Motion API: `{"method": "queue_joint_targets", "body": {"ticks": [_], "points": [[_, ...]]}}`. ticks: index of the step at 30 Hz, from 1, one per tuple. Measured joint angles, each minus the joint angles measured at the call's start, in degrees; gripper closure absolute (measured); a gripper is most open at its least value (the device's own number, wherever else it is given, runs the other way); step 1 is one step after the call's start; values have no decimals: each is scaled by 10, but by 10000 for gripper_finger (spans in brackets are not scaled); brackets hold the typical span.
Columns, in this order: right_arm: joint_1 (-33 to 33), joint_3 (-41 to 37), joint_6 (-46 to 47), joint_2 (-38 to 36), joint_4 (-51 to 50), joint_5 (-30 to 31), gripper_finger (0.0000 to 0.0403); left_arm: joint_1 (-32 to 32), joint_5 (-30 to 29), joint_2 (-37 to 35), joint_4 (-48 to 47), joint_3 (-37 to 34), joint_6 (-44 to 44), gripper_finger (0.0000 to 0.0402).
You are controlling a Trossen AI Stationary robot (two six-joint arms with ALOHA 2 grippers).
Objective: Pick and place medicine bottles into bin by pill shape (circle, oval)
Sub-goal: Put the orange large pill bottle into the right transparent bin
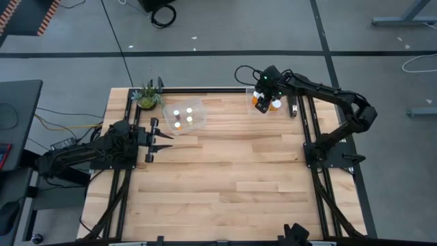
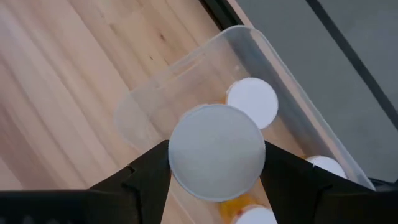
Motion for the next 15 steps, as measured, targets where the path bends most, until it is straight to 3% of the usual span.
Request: {"method": "queue_joint_targets", "body": {"ticks": [15], "points": [[-5,-73,18,0,65,-5,170,0,0,0,0,0,0,264]]}}
